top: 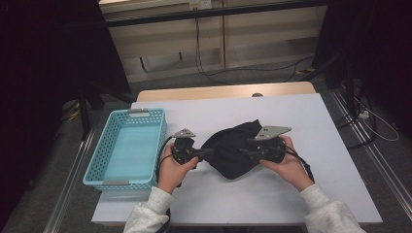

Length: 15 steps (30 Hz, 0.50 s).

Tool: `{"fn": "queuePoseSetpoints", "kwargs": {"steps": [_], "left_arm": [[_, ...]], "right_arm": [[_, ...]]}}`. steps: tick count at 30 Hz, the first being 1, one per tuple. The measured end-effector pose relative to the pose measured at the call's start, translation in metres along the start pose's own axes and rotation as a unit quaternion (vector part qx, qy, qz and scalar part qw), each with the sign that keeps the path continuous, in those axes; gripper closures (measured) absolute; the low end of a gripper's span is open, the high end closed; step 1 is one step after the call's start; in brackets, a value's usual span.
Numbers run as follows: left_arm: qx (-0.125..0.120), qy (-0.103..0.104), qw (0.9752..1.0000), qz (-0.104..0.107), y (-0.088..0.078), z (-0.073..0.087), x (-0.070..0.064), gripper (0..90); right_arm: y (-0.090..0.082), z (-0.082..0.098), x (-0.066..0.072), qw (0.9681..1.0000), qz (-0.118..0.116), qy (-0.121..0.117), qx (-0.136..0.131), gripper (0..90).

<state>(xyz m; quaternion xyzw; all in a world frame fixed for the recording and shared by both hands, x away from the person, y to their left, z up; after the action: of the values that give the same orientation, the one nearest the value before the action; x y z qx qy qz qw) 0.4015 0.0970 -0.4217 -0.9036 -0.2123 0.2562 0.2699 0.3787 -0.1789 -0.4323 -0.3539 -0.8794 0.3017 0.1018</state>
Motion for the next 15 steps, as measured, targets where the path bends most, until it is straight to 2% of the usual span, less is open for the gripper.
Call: {"fn": "queuePoseSetpoints", "kwargs": {"steps": [3, 5, 8, 10, 12, 13, 15], "left_arm": [[0.001, 0.000, 1.0000, 0.001, 0.000, 0.001, -0.001, 90.0], [0.001, 0.002, 1.0000, 0.000, -0.001, 0.002, -0.001, 90.0], [0.004, 0.002, 1.0000, -0.006, -0.003, 0.003, 0.000, 90.0], [0.007, 0.000, 0.9999, -0.008, -0.003, 0.005, 0.001, 90.0], [0.005, -0.001, 1.0000, -0.009, -0.004, 0.005, 0.002, 90.0], [0.003, -0.002, 1.0000, -0.009, -0.005, 0.005, 0.002, 90.0], [0.004, -0.001, 0.9999, -0.010, -0.007, 0.005, 0.002, 90.0]], "right_arm": [[0.013, 0.003, 0.003, 0.9996, 0.000, -0.011, 0.026, 51.3], [0.018, 0.005, 0.004, 0.9984, 0.016, -0.028, 0.047, 50.6], [0.023, 0.009, 0.001, 0.9979, 0.011, -0.016, 0.061, 50.2], [0.027, 0.012, 0.001, 0.9972, 0.007, -0.019, 0.072, 50.2], [0.028, 0.013, 0.002, 0.9965, 0.011, -0.026, 0.079, 60.7], [0.027, 0.012, 0.001, 0.9965, 0.009, -0.027, 0.078, 70.2], [0.022, 0.010, -0.002, 0.9974, 0.001, -0.017, 0.069, 84.0]]}}
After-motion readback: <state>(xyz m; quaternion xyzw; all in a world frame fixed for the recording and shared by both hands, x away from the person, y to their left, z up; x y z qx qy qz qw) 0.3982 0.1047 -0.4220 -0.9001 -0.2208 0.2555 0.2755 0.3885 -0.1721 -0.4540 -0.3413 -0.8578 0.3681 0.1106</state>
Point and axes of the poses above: each handheld gripper's, and its own axes: y roughly forward along the jaws, z roughly out of its underside, x roughly to its left, the point moved 1 cm from there along y, roughly forward along the jaws, and after that the axes turned 3 degrees about x, right-handed, at the moved point
